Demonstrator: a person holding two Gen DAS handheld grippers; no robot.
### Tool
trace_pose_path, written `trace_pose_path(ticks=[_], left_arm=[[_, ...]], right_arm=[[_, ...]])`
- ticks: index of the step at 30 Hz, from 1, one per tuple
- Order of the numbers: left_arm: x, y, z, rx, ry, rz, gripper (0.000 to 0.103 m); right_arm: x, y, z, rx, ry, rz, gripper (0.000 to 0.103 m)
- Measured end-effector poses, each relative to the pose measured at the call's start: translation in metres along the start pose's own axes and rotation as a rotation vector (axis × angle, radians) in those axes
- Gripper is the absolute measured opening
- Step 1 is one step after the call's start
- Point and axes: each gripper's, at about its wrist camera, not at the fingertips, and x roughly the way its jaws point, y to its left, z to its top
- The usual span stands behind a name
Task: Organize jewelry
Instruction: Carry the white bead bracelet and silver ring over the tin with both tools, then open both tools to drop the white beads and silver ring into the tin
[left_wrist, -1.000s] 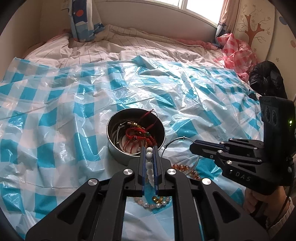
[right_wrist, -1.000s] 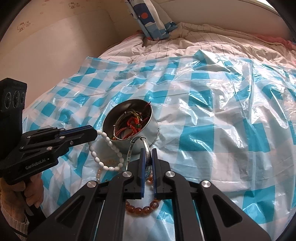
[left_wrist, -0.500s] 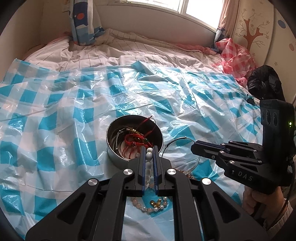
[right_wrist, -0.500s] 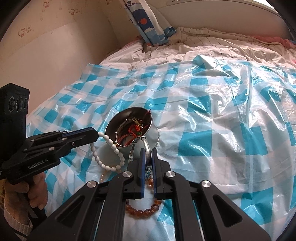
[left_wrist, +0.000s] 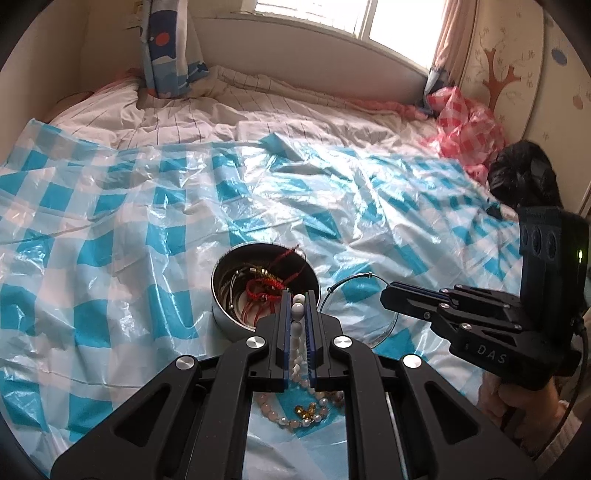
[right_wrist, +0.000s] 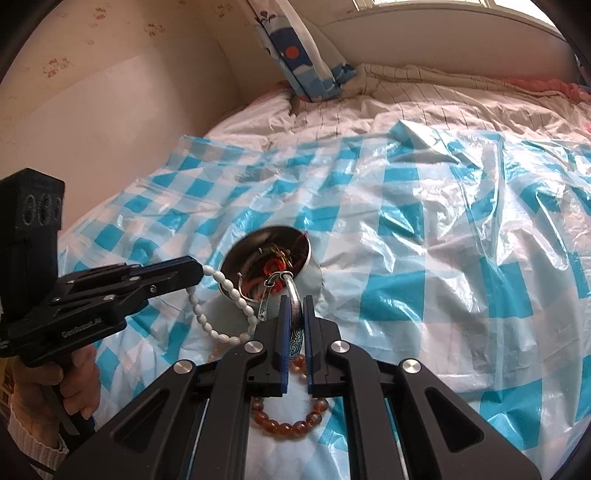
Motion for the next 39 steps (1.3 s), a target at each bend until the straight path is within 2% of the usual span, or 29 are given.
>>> trace_pose_path(ticks=[6, 10, 16, 20, 24, 26, 28, 29, 30, 31, 33, 36, 38, 39], left_arm=[[-0.013, 0.012, 0.008, -0.065, -0.064, -0.046, 0.006], [-0.014, 0.018, 0.012, -0.097, -0.091, -0.046, 0.006], [-0.004, 0.022, 0.019, -0.159, -0.125, -0.062, 0.006], [0.017, 0.031, 0.018, -0.261, -0.099, -0.062, 0.007], [0.046, 0.049, 0.012, -0.359, 0.007, 0.032, 0.007], [0.051, 0.052, 0.010, -0.361, 0.033, 0.066, 0.009], [0.049, 0.053, 0.010, -0.360, 0.024, 0.079, 0.011], [0.047, 0.054, 0.010, -0.361, 0.017, 0.076, 0.012], [0.046, 0.054, 0.010, -0.361, 0.013, 0.076, 0.014], [0.045, 0.054, 0.010, -0.361, 0.011, 0.078, 0.015], [0.043, 0.054, 0.010, -0.361, 0.013, 0.078, 0.018], [0.038, 0.053, 0.010, -0.353, 0.009, 0.079, 0.019], [0.035, 0.052, 0.010, -0.350, 0.003, 0.082, 0.021], [0.035, 0.053, 0.010, -0.351, 0.003, 0.081, 0.023]], right_arm=[[-0.010, 0.006, 0.007, -0.018, -0.074, 0.031, 0.008], [-0.011, 0.005, 0.013, 0.003, -0.109, 0.056, 0.008], [-0.004, 0.007, 0.020, 0.022, -0.121, 0.063, 0.008], [0.003, 0.008, 0.026, 0.031, -0.121, 0.075, 0.008], [0.005, 0.008, 0.031, 0.026, -0.125, 0.075, 0.008], [0.008, 0.000, 0.032, 0.045, -0.085, 0.076, 0.008], [0.014, -0.006, 0.028, 0.049, -0.027, 0.044, 0.009], [0.018, -0.013, 0.023, 0.063, 0.029, 0.025, 0.017], [0.021, -0.017, 0.018, 0.076, 0.064, 0.036, 0.029], [0.023, -0.020, 0.013, 0.088, 0.100, 0.059, 0.033], [0.025, -0.016, 0.004, 0.059, 0.151, 0.047, 0.041], [0.039, -0.007, -0.005, -0.019, 0.205, -0.062, 0.042], [0.051, -0.003, -0.012, -0.052, 0.249, -0.092, 0.040], [0.057, 0.000, -0.014, -0.085, 0.261, -0.117, 0.027]])
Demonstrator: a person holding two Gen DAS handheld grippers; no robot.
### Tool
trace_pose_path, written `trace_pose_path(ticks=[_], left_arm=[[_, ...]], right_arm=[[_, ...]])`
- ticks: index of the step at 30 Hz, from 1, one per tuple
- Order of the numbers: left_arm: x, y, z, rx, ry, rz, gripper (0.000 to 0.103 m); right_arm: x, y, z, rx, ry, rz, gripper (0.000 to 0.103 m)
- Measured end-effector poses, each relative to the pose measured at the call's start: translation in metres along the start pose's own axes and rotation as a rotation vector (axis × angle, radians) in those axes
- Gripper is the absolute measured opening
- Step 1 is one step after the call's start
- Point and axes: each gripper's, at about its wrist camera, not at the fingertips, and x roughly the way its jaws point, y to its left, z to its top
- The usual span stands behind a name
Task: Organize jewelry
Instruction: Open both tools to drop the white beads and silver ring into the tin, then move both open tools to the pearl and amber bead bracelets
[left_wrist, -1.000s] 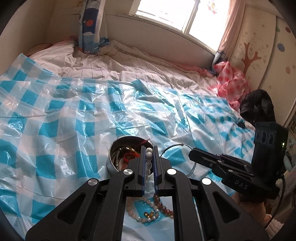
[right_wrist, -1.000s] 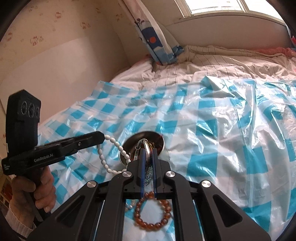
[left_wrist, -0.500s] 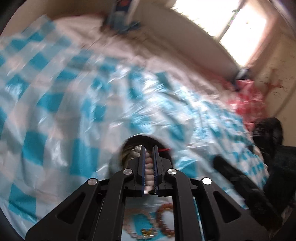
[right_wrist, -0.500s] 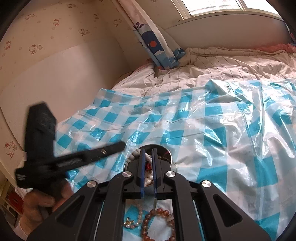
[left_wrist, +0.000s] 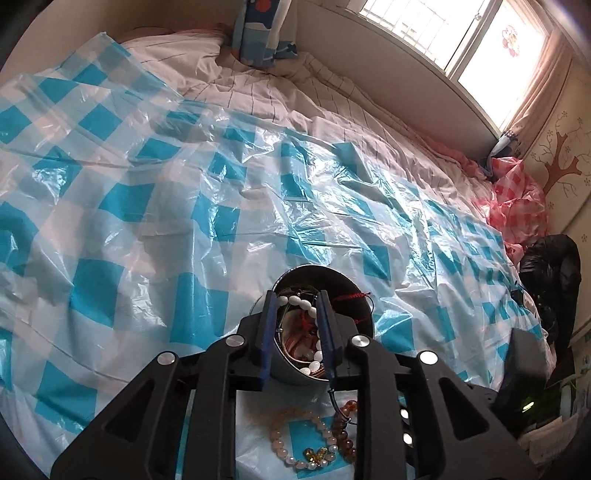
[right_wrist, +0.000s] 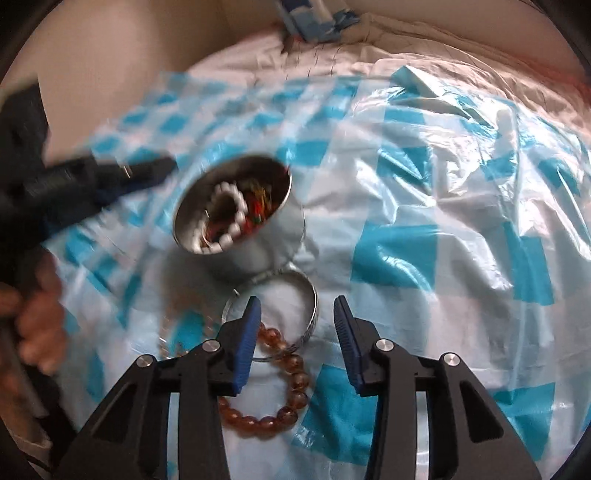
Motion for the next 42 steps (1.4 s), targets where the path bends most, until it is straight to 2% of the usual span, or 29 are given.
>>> trace_pose_path(ticks=[1, 2, 3, 4, 9, 14, 18, 22, 27, 32, 34, 36, 39, 42], left_arm=[[-0.001, 0.000, 0.000, 0.000, 0.001, -0.002, 0.023], [-0.002, 0.000, 0.000, 0.001, 0.002, -0.002, 0.024], [-0.002, 0.000, 0.000, 0.001, -0.001, 0.001, 0.024], [-0.003, 0.001, 0.000, 0.001, -0.003, 0.004, 0.025], [-0.014, 0.015, 0.002, -0.035, -0.030, 0.023, 0.030], [-0.023, 0.033, 0.005, -0.093, -0.059, 0.044, 0.035], [-0.025, 0.043, 0.006, -0.137, -0.062, 0.030, 0.038], [-0.026, 0.040, 0.007, -0.111, -0.062, 0.036, 0.040], [-0.027, 0.039, 0.007, -0.106, -0.060, 0.038, 0.042], [-0.028, 0.037, 0.005, -0.071, -0.046, 0.048, 0.042], [-0.029, 0.034, 0.002, -0.032, -0.033, 0.064, 0.042], [-0.031, 0.030, -0.002, 0.020, -0.017, 0.078, 0.044], [-0.035, 0.027, -0.011, 0.080, 0.020, 0.059, 0.044], [-0.034, 0.020, -0.023, 0.151, 0.090, 0.013, 0.044]], right_arm=[[0.007, 0.006, -0.001, -0.036, 0.017, -0.037, 0.022], [0.010, 0.007, -0.002, -0.048, 0.022, -0.060, 0.013], [0.011, 0.007, -0.002, -0.048, 0.024, -0.061, 0.007], [0.009, 0.005, -0.002, -0.034, 0.017, -0.040, 0.005], [-0.022, -0.005, -0.003, 0.020, -0.076, -0.027, 0.005], [-0.052, -0.005, 0.014, 0.042, -0.205, -0.005, 0.005], [-0.041, 0.021, 0.035, -0.017, -0.207, 0.003, 0.005], [-0.018, 0.046, 0.056, -0.098, -0.192, -0.043, 0.005], [0.011, 0.043, 0.068, -0.104, -0.152, -0.092, 0.007], [-0.022, 0.030, 0.048, -0.088, -0.178, -0.102, 0.007], [-0.035, 0.027, 0.032, -0.085, -0.168, -0.103, 0.011], [-0.044, 0.021, 0.010, -0.062, -0.148, -0.097, 0.030], [-0.045, 0.011, -0.015, -0.015, -0.109, -0.067, 0.031], [-0.039, 0.005, -0.020, 0.019, -0.068, -0.032, 0.031]])
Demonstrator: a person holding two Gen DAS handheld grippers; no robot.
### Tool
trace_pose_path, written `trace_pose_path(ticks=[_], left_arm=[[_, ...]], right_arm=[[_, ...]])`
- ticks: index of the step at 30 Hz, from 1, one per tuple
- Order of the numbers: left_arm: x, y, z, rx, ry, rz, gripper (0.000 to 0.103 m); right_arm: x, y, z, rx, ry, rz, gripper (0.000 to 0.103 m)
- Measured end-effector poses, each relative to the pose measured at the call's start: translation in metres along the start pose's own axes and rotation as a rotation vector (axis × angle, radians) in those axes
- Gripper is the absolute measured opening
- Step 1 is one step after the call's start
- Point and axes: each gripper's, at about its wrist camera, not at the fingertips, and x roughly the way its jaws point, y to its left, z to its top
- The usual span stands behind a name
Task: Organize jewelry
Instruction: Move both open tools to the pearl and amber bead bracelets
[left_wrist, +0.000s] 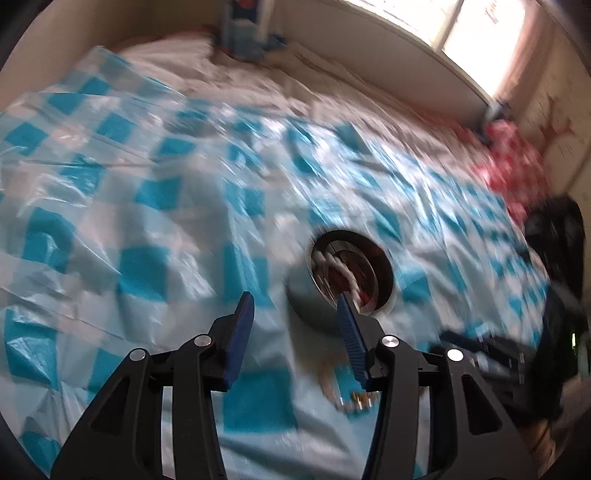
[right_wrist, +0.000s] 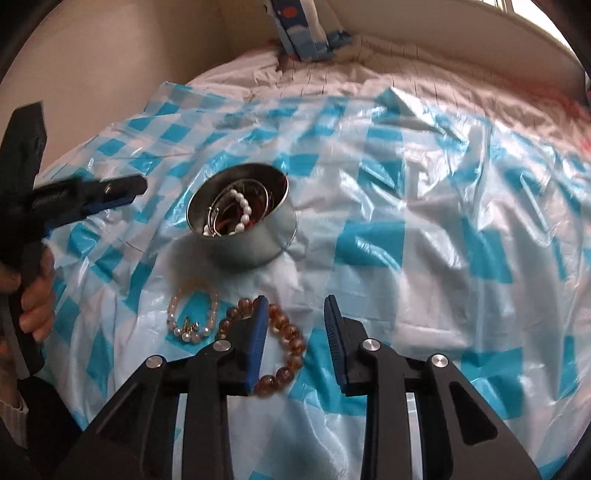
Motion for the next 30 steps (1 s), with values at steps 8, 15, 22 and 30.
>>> trace_pose_path(ticks=[8, 15, 22, 30], left_arm=[[0.023, -0.039, -0.028, 0.177, 0.094, -0.012, 0.044], [0.047, -0.048, -0.038, 0.223, 0.141, 0.047, 0.044], [0.060, -0.053, -0.048, 0.270, 0.182, 0.060, 0.044], [0.059, -0.060, -0.054, 0.312, 0.197, 0.034, 0.020]], right_arm=[[0.009, 0.009, -0.013, -0.053, 0.073, -0.020, 0.031], [0.022, 0.015, -0.019, -0.102, 0.113, -0.056, 0.032], [0.029, 0.026, -0.024, -0.190, 0.132, -0.105, 0.032], [0.024, 0.013, -0.020, -0.111, 0.136, -0.018, 0.013]])
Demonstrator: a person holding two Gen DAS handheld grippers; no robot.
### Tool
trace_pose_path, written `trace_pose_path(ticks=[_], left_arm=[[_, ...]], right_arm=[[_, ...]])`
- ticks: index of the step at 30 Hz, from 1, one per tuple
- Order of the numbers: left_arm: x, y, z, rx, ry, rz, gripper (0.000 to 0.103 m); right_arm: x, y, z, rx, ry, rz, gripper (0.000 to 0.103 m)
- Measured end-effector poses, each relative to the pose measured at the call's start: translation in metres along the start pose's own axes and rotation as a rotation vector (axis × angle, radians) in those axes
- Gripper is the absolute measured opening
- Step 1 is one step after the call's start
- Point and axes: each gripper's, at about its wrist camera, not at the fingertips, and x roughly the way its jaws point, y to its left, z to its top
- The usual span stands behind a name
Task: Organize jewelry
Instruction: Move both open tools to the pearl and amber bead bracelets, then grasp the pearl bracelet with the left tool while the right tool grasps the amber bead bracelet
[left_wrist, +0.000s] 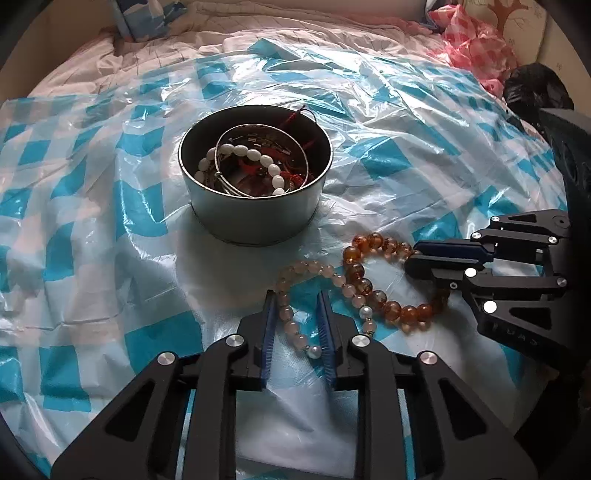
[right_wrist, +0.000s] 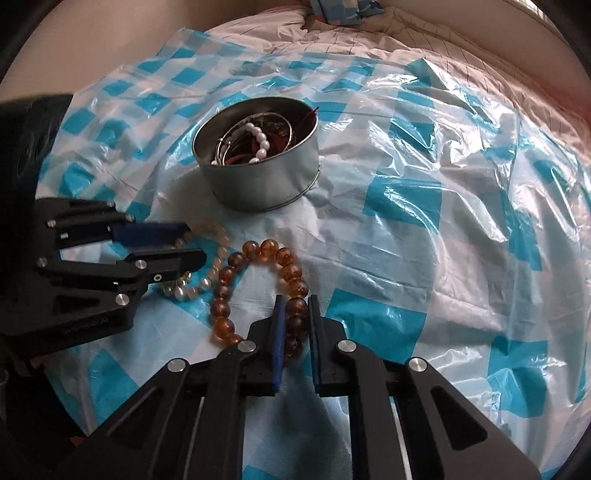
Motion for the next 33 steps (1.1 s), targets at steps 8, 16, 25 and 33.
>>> trace_pose_path(ticks=[8, 16, 25, 33], left_arm=[[0.000, 0.003, 0.000, -0.033, 0.014, -0.054, 0.007], [-0.048, 0.017, 0.012, -0.123, -0.158, -0.269, 0.007], [-0.064, 0.033, 0.018, -0.210, -0.235, -0.327, 0.007], [-0.072, 0.028, 0.022, -0.212, -0.291, -0.218, 0.007]], right_arm=[[0.006, 0.004, -0.002, -0.028, 0.029, -0.023, 0.014], [-0.006, -0.039, 0.000, 0.292, -0.057, 0.408, 0.013], [-0.025, -0.055, 0.007, 0.431, -0.238, 0.713, 0.013], [-0.032, -0.055, 0.009, 0.456, -0.293, 0.793, 0.013]])
